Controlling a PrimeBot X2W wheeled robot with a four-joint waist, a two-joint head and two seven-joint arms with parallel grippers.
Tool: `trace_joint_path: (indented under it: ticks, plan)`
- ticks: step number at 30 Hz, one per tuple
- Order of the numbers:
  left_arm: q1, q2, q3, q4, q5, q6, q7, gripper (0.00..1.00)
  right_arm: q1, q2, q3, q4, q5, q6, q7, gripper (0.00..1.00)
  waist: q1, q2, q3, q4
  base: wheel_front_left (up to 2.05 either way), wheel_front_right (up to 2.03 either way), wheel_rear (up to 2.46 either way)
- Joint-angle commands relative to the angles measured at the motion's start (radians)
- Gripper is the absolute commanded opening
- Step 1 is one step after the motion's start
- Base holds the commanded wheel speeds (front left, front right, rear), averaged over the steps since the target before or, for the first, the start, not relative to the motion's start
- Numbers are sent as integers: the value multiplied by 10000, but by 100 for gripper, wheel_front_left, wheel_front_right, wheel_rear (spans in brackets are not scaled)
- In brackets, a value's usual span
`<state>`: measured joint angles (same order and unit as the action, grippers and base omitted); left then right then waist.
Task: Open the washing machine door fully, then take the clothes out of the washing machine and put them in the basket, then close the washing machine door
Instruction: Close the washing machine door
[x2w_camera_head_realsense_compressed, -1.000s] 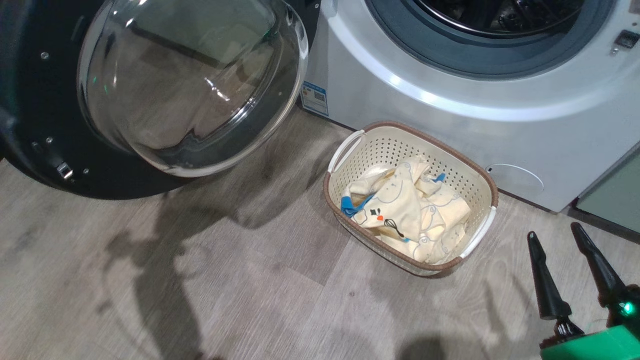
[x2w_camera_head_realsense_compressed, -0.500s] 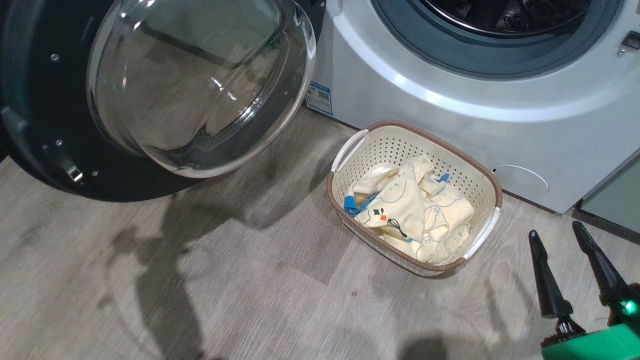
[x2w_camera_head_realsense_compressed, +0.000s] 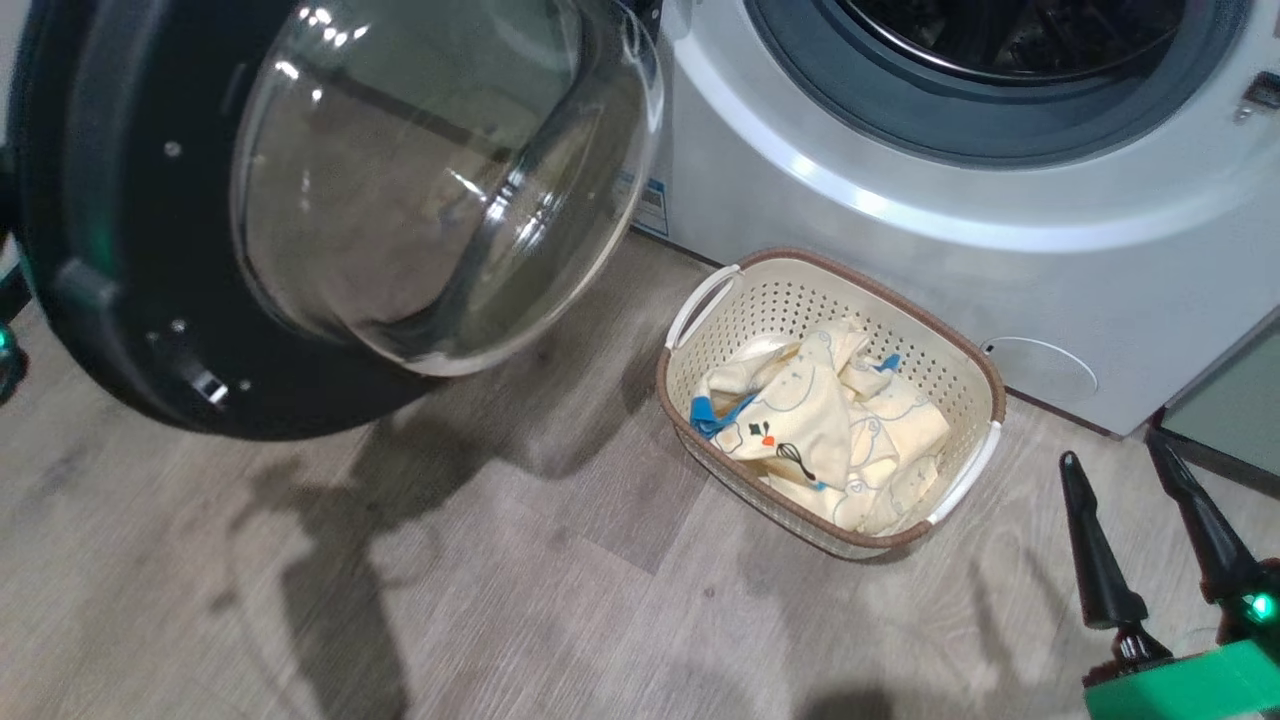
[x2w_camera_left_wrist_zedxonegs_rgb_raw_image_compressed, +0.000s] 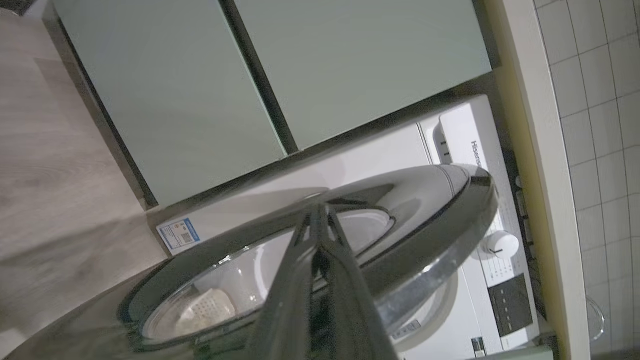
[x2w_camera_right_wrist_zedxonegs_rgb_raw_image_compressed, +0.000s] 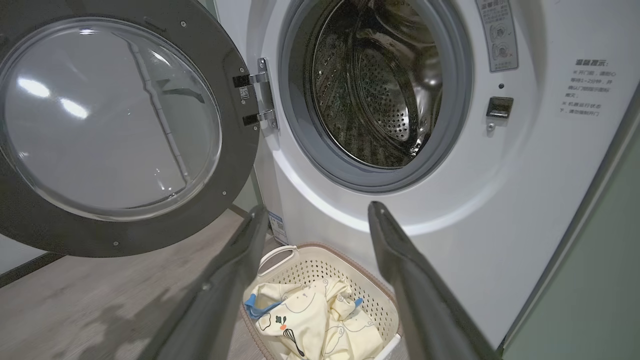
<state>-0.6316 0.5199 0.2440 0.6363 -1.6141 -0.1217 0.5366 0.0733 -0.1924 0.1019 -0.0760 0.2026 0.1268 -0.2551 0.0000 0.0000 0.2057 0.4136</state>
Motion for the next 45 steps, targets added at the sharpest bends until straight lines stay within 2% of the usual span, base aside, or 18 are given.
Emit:
trace_joint_path:
  ticks: [1,15,24,34,45]
  plan:
    - [-38,438,209,-510,-69,-79,247,0,-238,-195,133,-296,20,39,-67,100,0,0,-26,4,0,0,0]
    - [1210,13,410,-2580,-692,-88,1278,0,-160,12,103,-303,35,39,-67,100,0,0,-263,-140,0,0,0]
    - [2103,-501,81,-4342,-802,-89,1900,0,-200,239,85,-309,19,39,-67,100,0,0,-432,-512,0,0,0]
    - [2565,-843,-223,-5358,-900,-44,2217,0,-289,490,107,-331,-2,39,-67,100,0,0,-581,-1421,0,0,0]
    - [2574,-1244,-419,-5844,-871,121,2094,0,-441,715,122,-326,27,39,-67,100,0,0,-501,-2872,0,0,0]
